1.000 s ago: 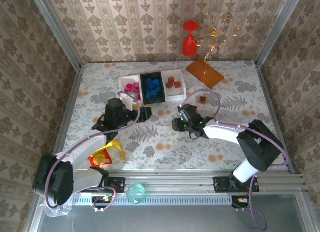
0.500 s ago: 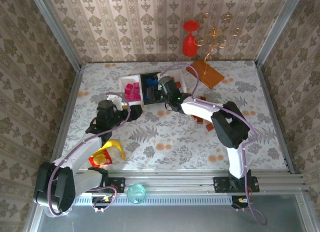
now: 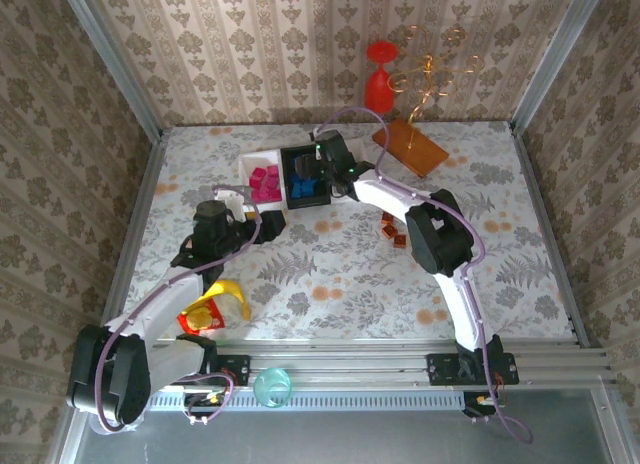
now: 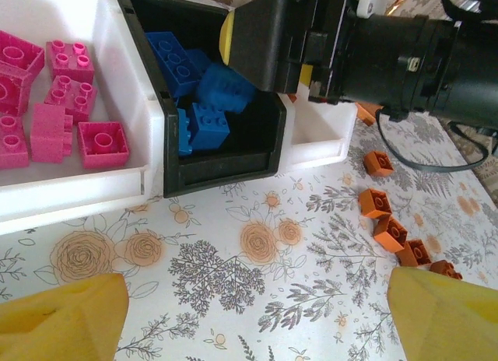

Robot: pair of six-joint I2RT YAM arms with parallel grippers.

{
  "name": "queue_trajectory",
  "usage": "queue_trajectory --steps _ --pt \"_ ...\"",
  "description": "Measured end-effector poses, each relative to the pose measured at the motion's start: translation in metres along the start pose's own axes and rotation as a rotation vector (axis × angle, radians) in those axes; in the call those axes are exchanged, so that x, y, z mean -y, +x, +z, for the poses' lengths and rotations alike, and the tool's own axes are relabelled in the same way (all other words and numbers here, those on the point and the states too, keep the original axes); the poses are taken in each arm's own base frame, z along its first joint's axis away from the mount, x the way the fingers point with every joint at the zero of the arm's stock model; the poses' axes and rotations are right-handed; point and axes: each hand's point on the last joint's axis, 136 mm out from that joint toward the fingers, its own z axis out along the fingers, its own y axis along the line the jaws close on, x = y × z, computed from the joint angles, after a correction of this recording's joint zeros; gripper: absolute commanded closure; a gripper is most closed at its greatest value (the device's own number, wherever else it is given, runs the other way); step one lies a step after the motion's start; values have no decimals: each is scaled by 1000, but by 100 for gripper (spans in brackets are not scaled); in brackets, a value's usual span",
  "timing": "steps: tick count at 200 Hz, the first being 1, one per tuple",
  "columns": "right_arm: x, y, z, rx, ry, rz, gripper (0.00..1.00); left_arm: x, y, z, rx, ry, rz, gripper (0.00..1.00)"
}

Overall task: Sort the legos into containers by color
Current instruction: Place the lego in the container, then pick up the lego from the center of the table.

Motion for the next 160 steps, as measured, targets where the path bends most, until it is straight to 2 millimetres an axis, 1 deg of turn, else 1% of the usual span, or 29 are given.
queue_trajectory --steps 17,29,38,48,64,81,96,113,125,146,160 --pt "0 0 -6 -5 -10 -12 26 1 0 0 -2 4 -1 12" --pt "0 2 -18 -11 -14 -16 24 2 1 0 -6 13 0 12" --pt "1 4 -30 -18 -14 -18 23 4 2 0 -10 22 0 12" --pt "4 5 -48 -17 -14 -16 22 6 3 1 -15 34 0 12" --pt "11 13 -79 -25 -9 -15 20 11 5 2 -26 57 4 12" --pt "25 24 -112 -29 16 -9 19 19 12 6 -49 88 12 12" --pt "43 39 -136 -48 52 4 18 28 18 9 -73 118 20 12" --pt "66 61 -152 -89 109 20 18 41 24 13 -101 156 32 12" --pt "83 81 -159 -135 152 36 18 52 27 16 -115 192 49 12" --pt "110 115 -163 -229 218 68 17 77 35 22 -144 274 89 12" --pt "123 130 -166 -276 250 92 18 93 40 24 -166 328 112 12"
